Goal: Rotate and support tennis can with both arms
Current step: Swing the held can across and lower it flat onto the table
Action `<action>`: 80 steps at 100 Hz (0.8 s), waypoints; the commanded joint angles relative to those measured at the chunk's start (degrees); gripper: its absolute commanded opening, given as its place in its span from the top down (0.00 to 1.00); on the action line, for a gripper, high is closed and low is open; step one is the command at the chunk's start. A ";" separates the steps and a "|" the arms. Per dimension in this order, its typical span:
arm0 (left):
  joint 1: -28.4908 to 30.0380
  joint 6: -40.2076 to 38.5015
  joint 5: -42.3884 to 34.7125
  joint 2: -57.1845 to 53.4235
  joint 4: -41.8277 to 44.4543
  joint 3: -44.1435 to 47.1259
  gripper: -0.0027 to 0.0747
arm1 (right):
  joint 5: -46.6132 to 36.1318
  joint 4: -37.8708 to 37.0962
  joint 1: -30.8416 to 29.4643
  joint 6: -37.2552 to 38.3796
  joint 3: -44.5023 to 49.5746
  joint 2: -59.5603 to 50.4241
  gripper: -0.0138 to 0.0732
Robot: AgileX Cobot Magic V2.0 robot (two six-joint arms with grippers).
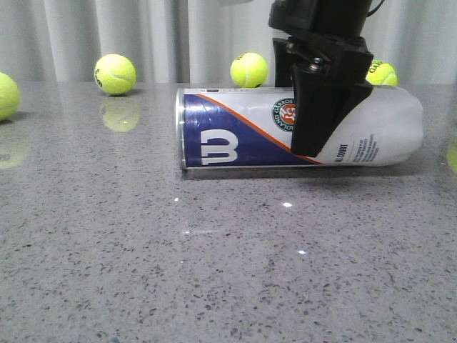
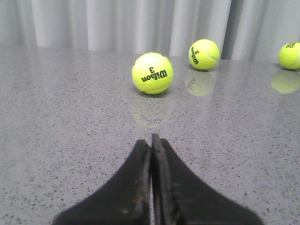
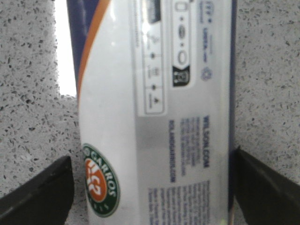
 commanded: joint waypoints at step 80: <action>0.15 0.17 -4.24 -2.27 -0.37 2.75 0.99 | -6.03 -3.01 -0.12 0.05 -1.86 -2.67 0.07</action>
